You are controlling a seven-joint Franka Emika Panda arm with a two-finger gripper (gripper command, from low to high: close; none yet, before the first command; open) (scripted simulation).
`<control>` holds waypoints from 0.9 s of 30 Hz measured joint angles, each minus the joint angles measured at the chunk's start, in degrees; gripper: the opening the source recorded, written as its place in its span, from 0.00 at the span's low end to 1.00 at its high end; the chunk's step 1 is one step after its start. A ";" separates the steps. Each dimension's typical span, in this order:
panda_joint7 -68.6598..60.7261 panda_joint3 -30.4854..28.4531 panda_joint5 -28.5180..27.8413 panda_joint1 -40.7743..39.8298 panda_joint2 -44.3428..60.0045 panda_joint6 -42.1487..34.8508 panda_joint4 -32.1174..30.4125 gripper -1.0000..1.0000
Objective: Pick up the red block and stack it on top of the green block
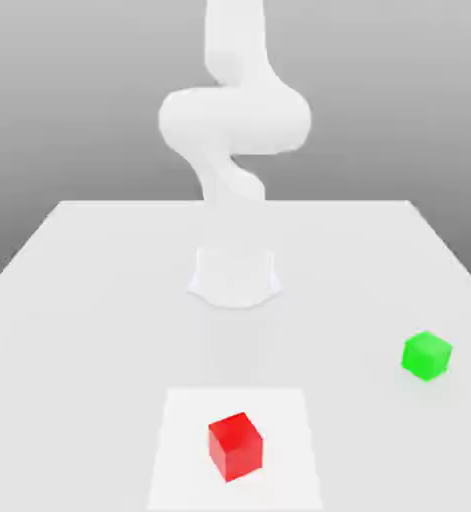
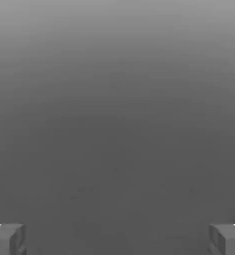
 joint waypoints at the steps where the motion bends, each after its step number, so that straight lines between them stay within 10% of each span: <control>1: -1.37 -0.60 0.22 0.63 2.26 1.08 -0.80 0.50; 27: -28.49 -3.53 4.45 4.48 56.23 30.36 -15.39 0.50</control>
